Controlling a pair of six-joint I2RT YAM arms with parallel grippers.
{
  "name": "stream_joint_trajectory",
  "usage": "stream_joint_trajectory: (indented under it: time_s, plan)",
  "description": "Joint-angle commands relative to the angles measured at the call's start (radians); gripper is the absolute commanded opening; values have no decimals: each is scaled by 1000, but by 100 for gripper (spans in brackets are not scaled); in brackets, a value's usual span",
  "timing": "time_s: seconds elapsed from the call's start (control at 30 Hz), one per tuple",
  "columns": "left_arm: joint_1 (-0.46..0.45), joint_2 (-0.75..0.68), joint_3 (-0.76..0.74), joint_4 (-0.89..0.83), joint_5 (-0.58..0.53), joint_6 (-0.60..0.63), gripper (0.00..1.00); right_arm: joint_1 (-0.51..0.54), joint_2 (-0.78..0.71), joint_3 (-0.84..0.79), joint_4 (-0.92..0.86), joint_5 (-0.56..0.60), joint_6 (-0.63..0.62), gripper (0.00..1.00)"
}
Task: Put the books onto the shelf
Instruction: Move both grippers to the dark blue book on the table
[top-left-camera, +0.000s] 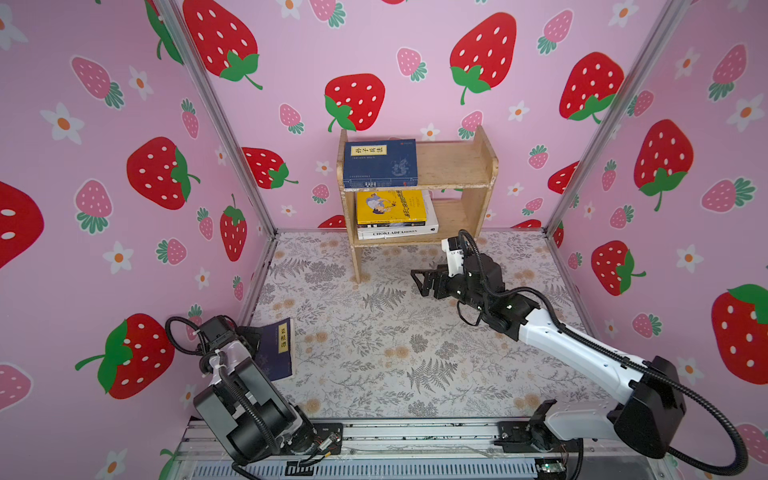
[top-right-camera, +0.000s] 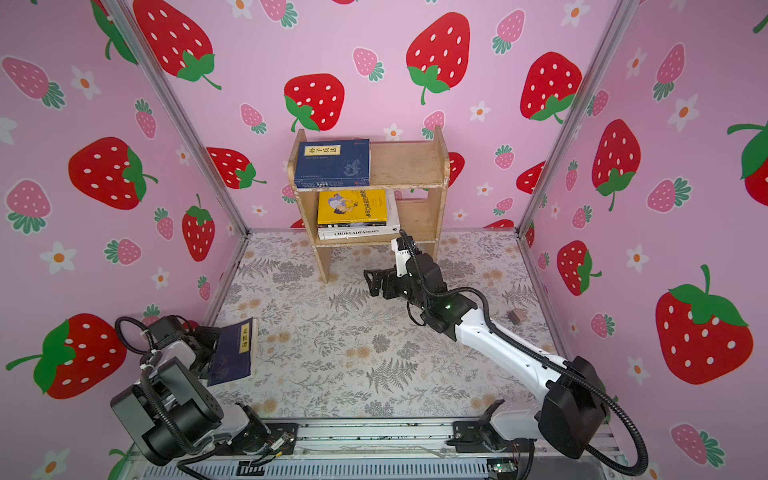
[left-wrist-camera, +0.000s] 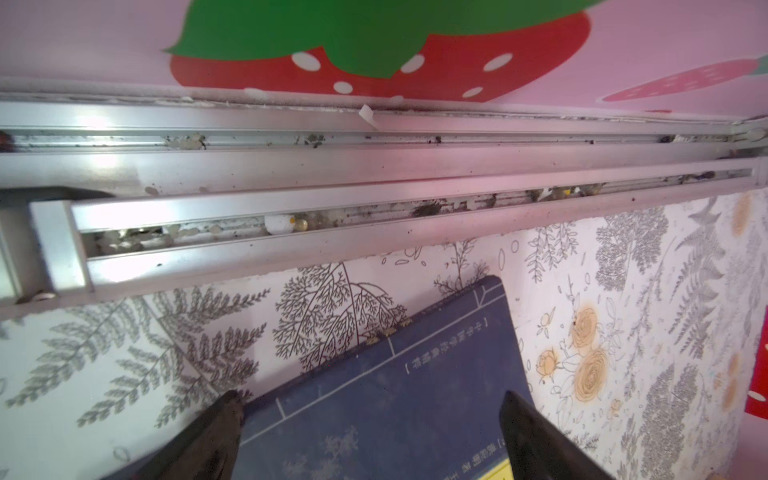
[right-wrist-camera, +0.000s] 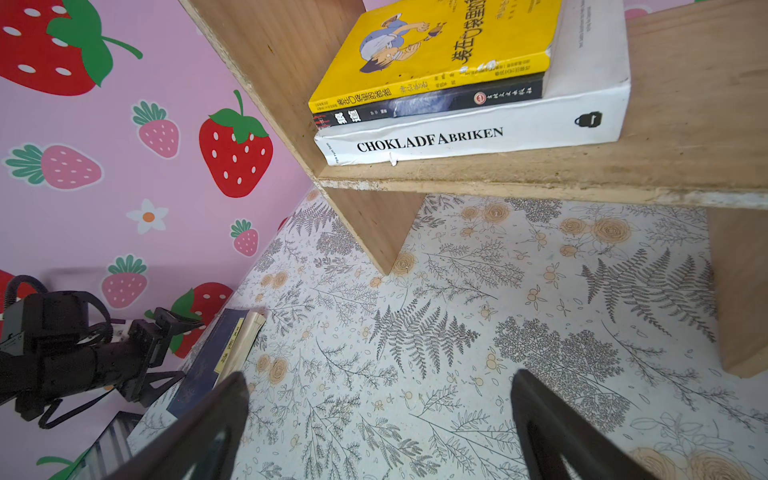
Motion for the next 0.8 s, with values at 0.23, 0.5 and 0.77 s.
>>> stream_joint_trajectory:
  time_s: [0.23,0.5,0.77]
  plan:
    - [15,69,-63,73,261,-4,94,22,34,-45,37,-11,52,100]
    - [-100,-43,-99,70,321,-63,94,26,93,-92,73,-22,117,99]
    - [-403,-105,-99,58,267,-82,95,66,194,-154,138,-55,181,96]
